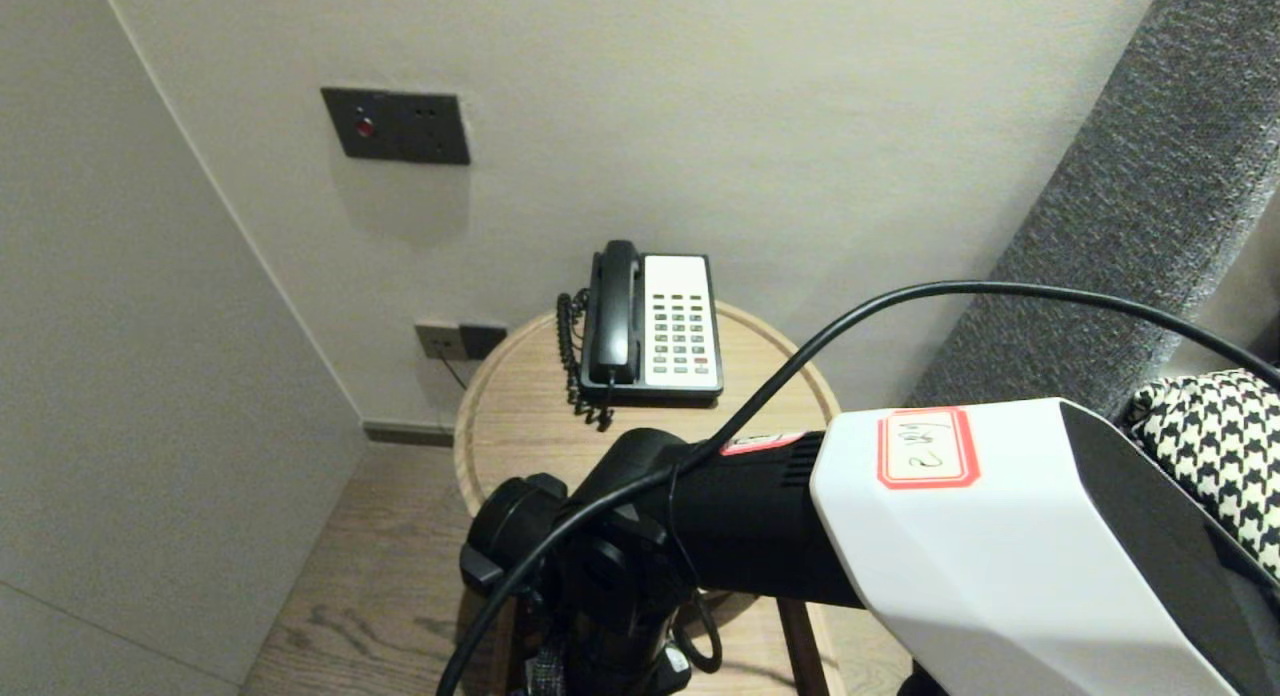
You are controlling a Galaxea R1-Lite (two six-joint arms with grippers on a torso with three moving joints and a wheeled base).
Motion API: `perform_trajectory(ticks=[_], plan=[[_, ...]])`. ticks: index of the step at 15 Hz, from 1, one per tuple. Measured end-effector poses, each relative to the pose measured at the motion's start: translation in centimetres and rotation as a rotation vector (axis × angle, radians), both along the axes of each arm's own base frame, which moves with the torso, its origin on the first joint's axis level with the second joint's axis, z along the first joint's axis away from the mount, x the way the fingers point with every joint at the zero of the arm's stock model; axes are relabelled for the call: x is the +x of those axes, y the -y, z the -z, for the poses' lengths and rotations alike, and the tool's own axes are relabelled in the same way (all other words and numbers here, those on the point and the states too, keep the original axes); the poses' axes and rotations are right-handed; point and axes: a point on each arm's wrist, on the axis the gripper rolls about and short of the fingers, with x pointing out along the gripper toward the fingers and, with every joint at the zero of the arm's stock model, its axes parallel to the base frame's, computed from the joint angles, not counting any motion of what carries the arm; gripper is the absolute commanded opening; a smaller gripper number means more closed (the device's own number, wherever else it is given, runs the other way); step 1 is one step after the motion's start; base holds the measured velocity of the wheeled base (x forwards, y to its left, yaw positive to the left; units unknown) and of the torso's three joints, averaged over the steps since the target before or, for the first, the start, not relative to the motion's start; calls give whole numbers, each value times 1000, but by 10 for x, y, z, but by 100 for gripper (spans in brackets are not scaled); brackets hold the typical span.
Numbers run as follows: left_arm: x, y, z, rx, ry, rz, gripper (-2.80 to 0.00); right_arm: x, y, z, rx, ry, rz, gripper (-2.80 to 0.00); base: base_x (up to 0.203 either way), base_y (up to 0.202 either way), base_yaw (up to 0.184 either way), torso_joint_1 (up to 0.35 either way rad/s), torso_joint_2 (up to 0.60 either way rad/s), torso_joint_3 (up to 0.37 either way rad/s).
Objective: Take the remote control out of the drawer one by one and place them on the table
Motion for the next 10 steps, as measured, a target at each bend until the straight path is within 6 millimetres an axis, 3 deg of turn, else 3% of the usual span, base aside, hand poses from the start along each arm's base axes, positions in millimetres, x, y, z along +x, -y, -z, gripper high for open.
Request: perform_trajectory(ticks=[10], plan=[[0,0,0,0,0,0,-280,0,1,-4,-19,56,49,0,0,0,0,0,0,0]])
